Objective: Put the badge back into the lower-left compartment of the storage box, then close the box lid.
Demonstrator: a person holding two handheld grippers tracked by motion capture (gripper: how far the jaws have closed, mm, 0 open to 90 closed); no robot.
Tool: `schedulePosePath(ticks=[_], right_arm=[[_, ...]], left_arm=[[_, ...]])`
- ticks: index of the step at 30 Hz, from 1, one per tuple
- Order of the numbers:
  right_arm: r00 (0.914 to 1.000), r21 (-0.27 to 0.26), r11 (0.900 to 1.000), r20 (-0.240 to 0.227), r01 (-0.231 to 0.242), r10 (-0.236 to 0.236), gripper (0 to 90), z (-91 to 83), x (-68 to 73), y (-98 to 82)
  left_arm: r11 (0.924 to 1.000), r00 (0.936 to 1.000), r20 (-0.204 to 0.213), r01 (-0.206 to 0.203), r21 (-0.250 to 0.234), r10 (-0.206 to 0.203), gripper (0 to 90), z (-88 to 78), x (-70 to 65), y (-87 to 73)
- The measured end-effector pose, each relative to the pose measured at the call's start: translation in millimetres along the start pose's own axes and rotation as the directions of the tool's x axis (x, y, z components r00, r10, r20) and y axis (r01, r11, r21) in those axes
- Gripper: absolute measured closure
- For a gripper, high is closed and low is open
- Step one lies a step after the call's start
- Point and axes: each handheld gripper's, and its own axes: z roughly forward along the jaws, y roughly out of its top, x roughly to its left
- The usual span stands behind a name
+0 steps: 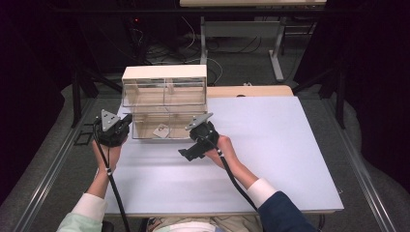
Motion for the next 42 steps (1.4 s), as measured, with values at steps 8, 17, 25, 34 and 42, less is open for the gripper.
schedulePosePath(ticks=[8,17,25,34,42], right_arm=[[0.9997,-0.017,1.000,0.006,-0.022,0.022,0.4,-18.2,-8.9,-22.1],[0.9991,-0.004,0.999,0.026,-0.035,0.035,0.5,-40.3,-13.0,-47.7],[0.9985,0.018,1.000,0.049,-0.026,0.025,0.4,-49.4,-8.2,-65.4],[0.9966,0.010,0.999,0.072,-0.039,0.038,1.0,-63.3,-12.0,-80.8],[0.9937,0.027,0.999,0.106,-0.041,0.038,1.4,-75.4,-10.4,-96.3]], left_arm=[[1.0000,1.0000,0.000,0.000,0.001,0.000,90.0,0.1,-0.1,0.0],[1.0000,1.0000,0.000,-0.002,0.005,0.002,89.9,0.3,0.0,-0.1],[1.0000,1.0000,0.004,-0.003,0.008,0.003,89.9,1.6,0.3,-0.4],[1.0000,0.9999,0.010,-0.002,0.007,0.002,89.9,1.4,0.7,-1.2],[0.9996,0.9997,0.019,-0.018,0.019,0.018,89.9,2.8,-1.5,-4.0]])
